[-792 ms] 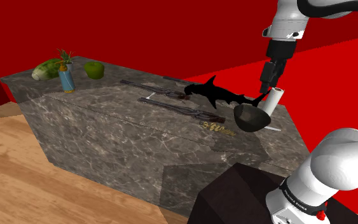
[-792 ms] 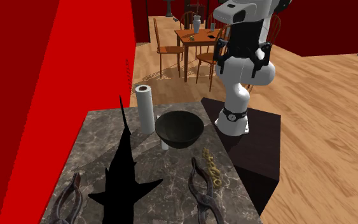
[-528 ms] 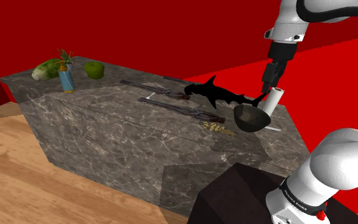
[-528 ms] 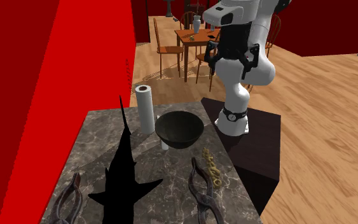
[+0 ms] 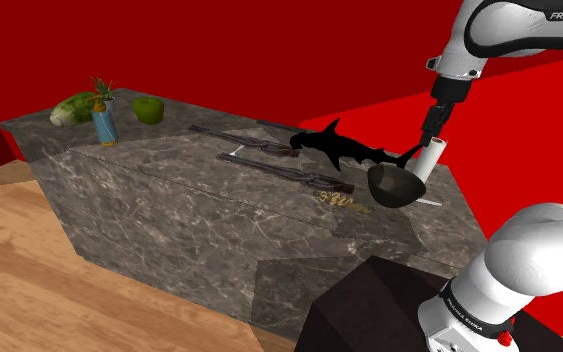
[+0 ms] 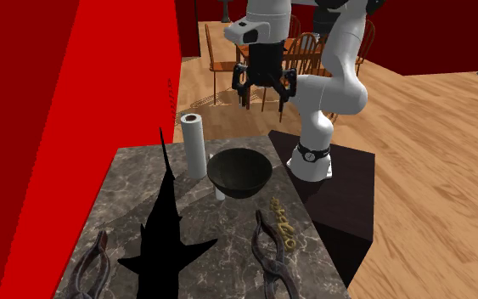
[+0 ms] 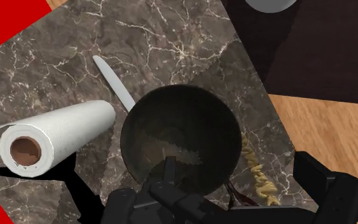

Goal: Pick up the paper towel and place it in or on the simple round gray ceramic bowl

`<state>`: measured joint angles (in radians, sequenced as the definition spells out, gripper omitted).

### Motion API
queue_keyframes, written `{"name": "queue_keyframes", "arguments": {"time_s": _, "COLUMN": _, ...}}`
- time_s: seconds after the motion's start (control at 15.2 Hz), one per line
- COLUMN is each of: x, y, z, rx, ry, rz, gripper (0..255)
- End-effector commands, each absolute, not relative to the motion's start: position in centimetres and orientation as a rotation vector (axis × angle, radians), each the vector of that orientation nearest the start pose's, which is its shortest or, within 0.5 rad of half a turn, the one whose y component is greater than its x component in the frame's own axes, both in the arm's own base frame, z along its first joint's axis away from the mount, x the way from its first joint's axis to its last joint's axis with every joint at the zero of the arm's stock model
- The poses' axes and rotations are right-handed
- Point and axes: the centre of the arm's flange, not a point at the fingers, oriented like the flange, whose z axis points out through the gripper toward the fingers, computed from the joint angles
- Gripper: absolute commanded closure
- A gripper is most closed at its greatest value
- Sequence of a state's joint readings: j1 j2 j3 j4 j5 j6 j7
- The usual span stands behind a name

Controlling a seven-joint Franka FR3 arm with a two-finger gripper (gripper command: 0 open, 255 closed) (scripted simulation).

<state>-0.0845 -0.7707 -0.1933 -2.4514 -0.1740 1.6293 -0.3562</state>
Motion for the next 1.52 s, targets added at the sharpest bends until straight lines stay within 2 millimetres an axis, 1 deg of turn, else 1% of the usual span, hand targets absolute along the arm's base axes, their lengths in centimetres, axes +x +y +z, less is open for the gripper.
{"name": "queue_keyframes", "arguments": {"time_s": 0.0, "x": 29.7, "y": -14.0, "z": 53.4, "rx": -3.156, "ry": -0.256, "rz": 0.080, "gripper": 0}}
{"name": "queue_keyframes", "arguments": {"time_s": 0.92, "x": 32.3, "y": -31.1, "z": 49.1, "rx": -3.170, "ry": -0.347, "rz": -0.099, "gripper": 0}}
{"name": "queue_keyframes", "arguments": {"time_s": 1.45, "x": 32.6, "y": -31.3, "z": 45.1, "rx": -3.170, "ry": -0.347, "rz": -0.099, "gripper": 0}}
